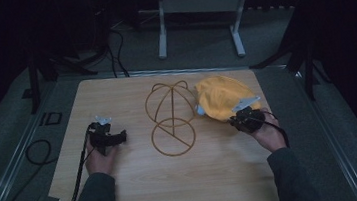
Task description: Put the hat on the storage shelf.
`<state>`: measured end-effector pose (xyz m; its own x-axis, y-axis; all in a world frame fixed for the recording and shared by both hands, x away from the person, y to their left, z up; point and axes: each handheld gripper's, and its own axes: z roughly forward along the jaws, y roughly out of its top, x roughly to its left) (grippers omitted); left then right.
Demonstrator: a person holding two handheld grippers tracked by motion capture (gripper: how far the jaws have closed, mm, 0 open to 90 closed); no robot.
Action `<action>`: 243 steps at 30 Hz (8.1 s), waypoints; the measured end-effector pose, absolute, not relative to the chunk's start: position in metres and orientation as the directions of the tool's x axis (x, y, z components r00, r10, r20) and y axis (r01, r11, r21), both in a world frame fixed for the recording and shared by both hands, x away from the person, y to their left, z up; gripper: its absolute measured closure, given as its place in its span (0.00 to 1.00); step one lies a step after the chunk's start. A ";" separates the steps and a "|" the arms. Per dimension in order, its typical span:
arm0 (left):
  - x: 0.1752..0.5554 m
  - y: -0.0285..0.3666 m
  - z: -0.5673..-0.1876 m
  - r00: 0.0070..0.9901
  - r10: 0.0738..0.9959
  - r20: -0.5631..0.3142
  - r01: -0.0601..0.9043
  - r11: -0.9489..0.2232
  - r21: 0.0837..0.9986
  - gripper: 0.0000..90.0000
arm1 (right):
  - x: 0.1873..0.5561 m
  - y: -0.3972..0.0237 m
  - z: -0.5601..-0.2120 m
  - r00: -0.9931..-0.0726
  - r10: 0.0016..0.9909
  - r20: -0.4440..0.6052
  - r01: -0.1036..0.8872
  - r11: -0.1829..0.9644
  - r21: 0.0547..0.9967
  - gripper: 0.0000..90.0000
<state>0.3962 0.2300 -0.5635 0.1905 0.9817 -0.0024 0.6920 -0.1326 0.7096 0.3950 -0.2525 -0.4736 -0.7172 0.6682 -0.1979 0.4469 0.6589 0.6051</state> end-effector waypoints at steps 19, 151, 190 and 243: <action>0.396 0.230 -0.564 0.190 0.982 -0.002 0.692 -0.132 0.710 0.16 | 0.377 -0.251 -0.422 -0.721 0.653 -0.233 0.368 0.646 0.669 0.91; 0.396 0.230 -0.563 0.192 0.981 -0.003 0.693 -0.133 0.709 0.16 | 0.391 -0.241 -0.407 -0.812 0.531 -0.242 0.439 0.829 0.346 0.91; 0.396 0.230 -0.563 0.191 0.982 -0.003 0.692 -0.133 0.709 0.16 | 0.369 -0.274 -0.391 -0.689 0.705 -0.168 0.418 0.576 0.703 0.91; 0.396 0.230 -0.564 0.191 0.982 -0.001 0.692 -0.134 0.709 0.16 | 0.353 -0.281 -0.338 -0.765 0.643 -0.027 0.287 0.379 0.880 0.91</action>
<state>0.3964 0.2298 -0.5635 0.1912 0.9815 -0.0010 0.6924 -0.1342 0.7090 0.3530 -0.2815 -0.3384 -0.7654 0.6430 -0.0273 0.2866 0.3785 0.8801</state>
